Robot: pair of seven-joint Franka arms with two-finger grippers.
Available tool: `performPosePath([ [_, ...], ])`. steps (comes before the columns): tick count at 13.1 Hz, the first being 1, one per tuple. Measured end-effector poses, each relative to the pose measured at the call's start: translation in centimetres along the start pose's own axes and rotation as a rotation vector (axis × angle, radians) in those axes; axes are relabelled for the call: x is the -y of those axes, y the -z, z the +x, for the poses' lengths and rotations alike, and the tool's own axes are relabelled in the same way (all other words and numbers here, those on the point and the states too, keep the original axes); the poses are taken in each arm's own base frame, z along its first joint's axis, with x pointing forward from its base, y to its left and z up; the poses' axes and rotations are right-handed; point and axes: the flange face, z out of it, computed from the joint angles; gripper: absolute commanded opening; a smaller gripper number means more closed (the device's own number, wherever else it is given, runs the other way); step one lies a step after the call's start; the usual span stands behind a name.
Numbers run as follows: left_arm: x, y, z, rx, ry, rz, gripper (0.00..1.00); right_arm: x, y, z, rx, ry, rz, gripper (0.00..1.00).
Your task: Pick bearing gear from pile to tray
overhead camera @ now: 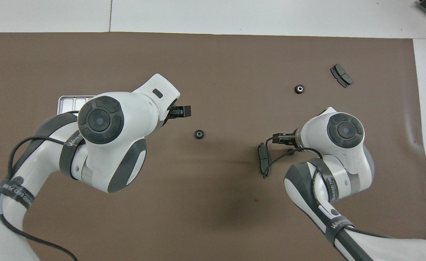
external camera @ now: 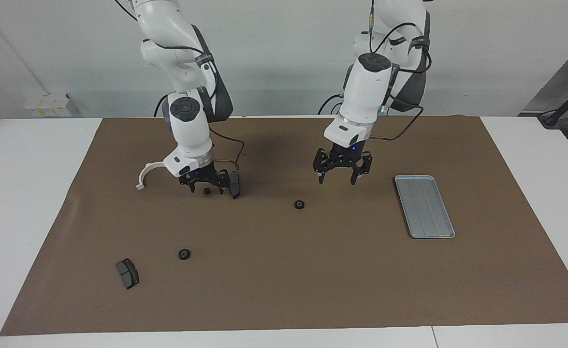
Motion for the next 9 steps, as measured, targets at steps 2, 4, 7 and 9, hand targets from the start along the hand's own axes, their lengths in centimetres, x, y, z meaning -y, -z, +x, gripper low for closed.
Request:
performPosePath([
  [2,-1.5,-2.6,0.3,0.009,0.002,0.000,1.00,-0.3,-0.9,-0.6,0.022,-0.006,-0.002,0.90],
  [4,-4.1,-6.0,0.4,0.020,0.000,-0.002,1.00,-0.6,-1.4,-1.0,0.037,-0.017,0.001,0.81],
  [7,-5.7,-10.1,-0.3,0.034,-0.018,0.000,1.00,-1.2,-2.3,-1.4,0.055,-0.025,-0.005,0.72],
  [9,-6.4,-11.5,-1.1,0.050,-0.032,0.005,1.00,-1.3,-2.7,-1.6,0.061,-0.028,-0.004,0.65],
])
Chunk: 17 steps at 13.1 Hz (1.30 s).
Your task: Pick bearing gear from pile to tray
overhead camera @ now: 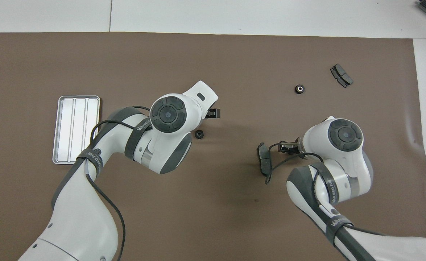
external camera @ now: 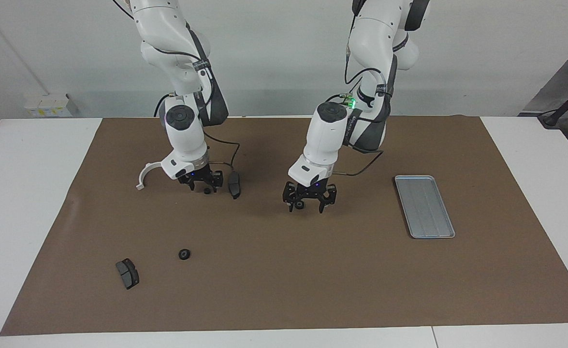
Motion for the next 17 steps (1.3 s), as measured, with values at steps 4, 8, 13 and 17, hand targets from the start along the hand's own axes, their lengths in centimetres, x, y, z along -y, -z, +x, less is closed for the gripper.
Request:
performPosePath([
  [4,0.7,-2.3,-1.1,0.010,-0.007,0.008,1.00,-0.1,-0.3,-0.2,0.008,-0.006,0.003,0.38],
  [8,1.5,-4.3,-2.3,0.036,-0.051,0.023,0.89,-0.1,-0.5,-0.2,0.011,-0.019,0.016,0.31],
  [13,1.2,-4.9,-3.7,0.054,-0.076,0.033,0.65,-0.1,-1.2,-0.4,-0.004,-0.028,0.031,0.00],
  [17,0.6,-4.8,-4.3,0.058,-0.093,0.032,0.64,0.5,0.5,0.8,-0.050,-0.026,0.051,0.00],
])
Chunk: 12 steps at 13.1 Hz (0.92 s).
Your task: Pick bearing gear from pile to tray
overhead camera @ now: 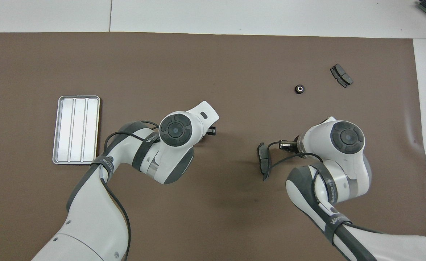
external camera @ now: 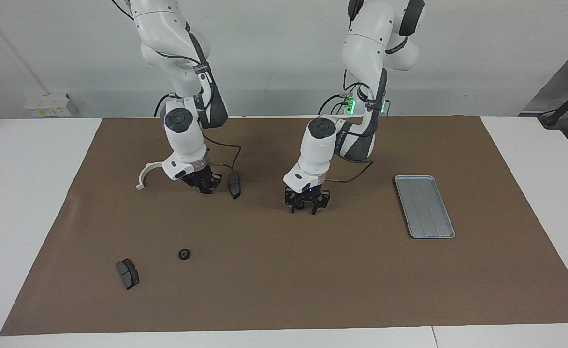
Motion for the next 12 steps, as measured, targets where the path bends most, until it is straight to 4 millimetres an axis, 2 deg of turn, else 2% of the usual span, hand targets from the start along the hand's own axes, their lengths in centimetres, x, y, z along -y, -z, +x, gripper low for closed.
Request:
performPosePath([
  [4,-0.8,0.0,-0.6,0.018,-0.017,0.006,0.62,2.4,2.5,1.5,-0.041,-0.021,0.062,0.00],
  [8,-1.2,0.1,-1.1,0.037,-0.026,0.014,0.51,7.5,3.9,1.6,-0.049,-0.076,0.127,0.00],
  [12,-1.4,0.3,-1.4,0.050,-0.031,0.019,0.41,9.0,4.8,2.4,-0.069,-0.081,0.146,0.00],
])
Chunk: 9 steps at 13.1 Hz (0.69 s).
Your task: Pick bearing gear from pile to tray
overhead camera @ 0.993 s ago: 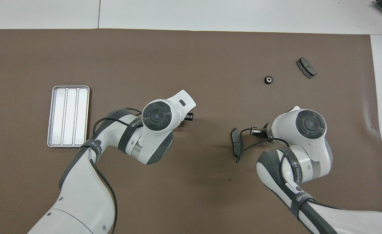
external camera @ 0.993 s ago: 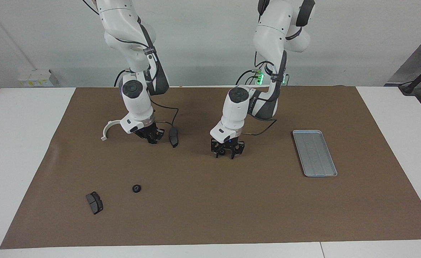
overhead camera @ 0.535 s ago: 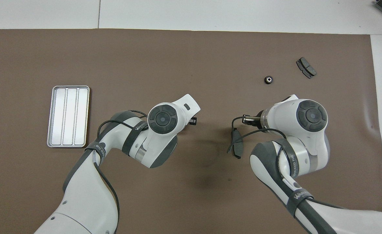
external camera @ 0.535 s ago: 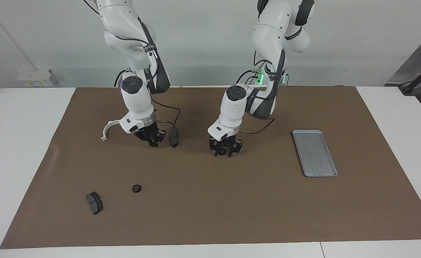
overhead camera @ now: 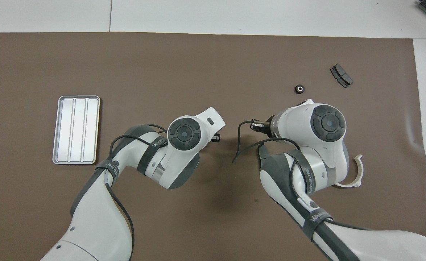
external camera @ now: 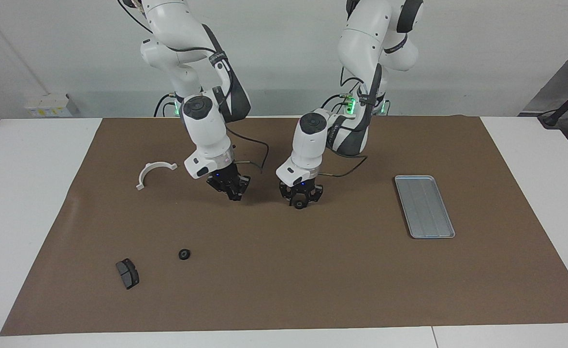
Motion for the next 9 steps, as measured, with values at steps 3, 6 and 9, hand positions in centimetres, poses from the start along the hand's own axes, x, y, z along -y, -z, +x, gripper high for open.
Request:
performPosePath([
  [3,-0.1,0.2,-0.1,0.003,-0.001,0.001,0.26,0.9,0.5,0.5,-0.013,-0.001,0.012,0.00],
  [6,0.0,0.4,-0.2,0.010,-0.001,0.004,0.17,2.8,0.3,0.7,-0.018,-0.011,0.026,0.00],
  [9,1.5,0.7,0.9,0.001,0.031,0.012,0.16,4.8,-0.7,1.0,-0.013,-0.029,0.035,0.00],
])
